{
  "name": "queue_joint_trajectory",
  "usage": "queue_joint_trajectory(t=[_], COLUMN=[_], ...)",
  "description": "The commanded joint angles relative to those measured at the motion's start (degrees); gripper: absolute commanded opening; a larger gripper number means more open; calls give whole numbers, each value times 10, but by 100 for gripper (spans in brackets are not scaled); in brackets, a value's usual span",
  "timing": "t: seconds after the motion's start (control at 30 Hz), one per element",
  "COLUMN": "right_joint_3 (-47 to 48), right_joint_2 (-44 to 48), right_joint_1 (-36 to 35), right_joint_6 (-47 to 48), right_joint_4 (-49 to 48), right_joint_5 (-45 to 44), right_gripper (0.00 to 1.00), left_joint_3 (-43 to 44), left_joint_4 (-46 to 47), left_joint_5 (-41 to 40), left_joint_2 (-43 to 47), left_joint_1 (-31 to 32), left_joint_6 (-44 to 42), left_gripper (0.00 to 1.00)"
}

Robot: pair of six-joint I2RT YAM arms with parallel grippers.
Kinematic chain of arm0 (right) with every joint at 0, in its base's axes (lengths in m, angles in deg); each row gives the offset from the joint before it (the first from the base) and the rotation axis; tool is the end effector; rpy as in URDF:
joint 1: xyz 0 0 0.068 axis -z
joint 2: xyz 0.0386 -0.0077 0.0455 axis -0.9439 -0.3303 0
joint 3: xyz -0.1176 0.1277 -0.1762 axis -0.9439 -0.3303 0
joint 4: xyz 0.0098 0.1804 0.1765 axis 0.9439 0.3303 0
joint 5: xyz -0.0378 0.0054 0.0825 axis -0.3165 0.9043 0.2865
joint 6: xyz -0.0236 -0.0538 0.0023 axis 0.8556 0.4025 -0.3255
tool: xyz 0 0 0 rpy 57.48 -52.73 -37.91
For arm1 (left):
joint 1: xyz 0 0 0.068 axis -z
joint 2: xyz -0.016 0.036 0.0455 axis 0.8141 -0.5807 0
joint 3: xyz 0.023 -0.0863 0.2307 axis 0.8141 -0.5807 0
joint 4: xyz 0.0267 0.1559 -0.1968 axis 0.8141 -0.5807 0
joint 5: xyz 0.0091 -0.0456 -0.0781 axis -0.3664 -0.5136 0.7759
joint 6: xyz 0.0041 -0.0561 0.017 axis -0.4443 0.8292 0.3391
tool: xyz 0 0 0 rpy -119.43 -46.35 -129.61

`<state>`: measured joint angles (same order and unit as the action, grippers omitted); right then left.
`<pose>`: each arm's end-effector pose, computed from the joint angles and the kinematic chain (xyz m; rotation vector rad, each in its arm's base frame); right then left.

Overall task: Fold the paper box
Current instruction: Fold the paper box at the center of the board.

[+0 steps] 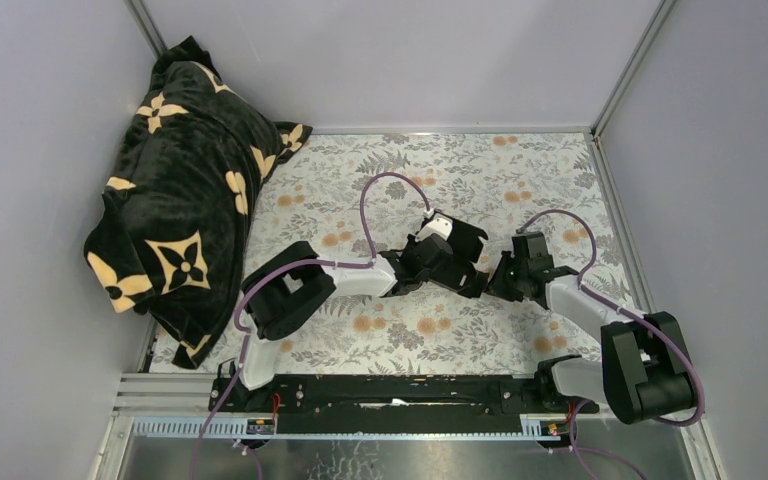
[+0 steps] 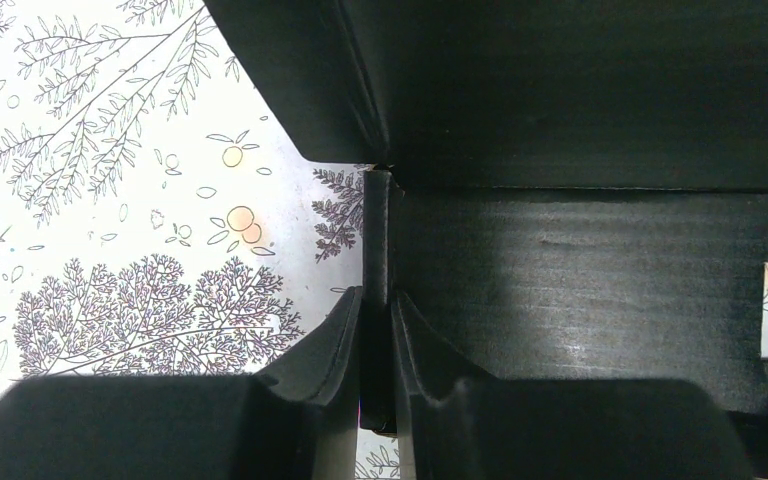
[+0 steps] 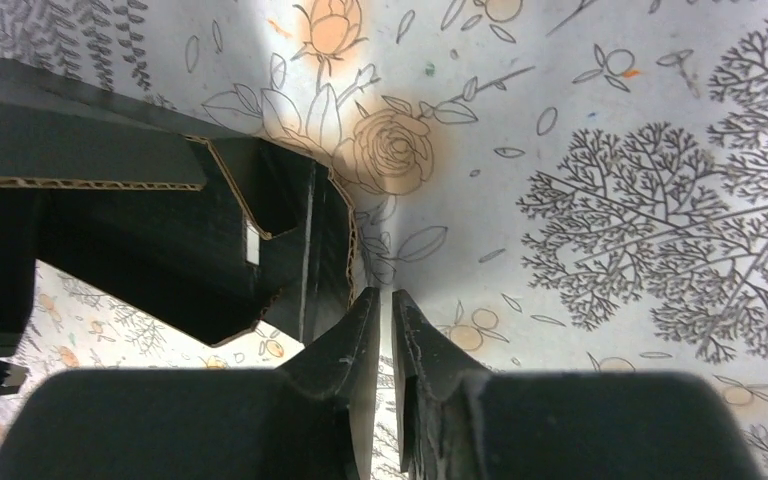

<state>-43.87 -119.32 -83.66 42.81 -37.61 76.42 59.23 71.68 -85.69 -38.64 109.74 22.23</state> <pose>0.2198 0.0554 0.1261 0.3757 2.5072 0.4611 0.2422 -0.3138 0.1114 0.5442 2.2280 -0.0445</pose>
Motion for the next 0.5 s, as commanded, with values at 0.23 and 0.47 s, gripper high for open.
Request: queue_joint_trajectory(t=[0.23,0.47], right_joint_3=[-10,-7], right_joint_2=[-27,-6], right_joint_1=[2,2], right_joint_6=[-35,-33], right_joint_4=[-61,-76], right_joint_5=[27,32], right_gripper=[16,17], left_joint_3=[-31,-25], left_joint_4=[-75,-79], left_joint_5=[76,75], left_joint_2=[-65,-72], left_joint_1=[2,2], left_joint_6=[11,0], left_gripper=[20,20])
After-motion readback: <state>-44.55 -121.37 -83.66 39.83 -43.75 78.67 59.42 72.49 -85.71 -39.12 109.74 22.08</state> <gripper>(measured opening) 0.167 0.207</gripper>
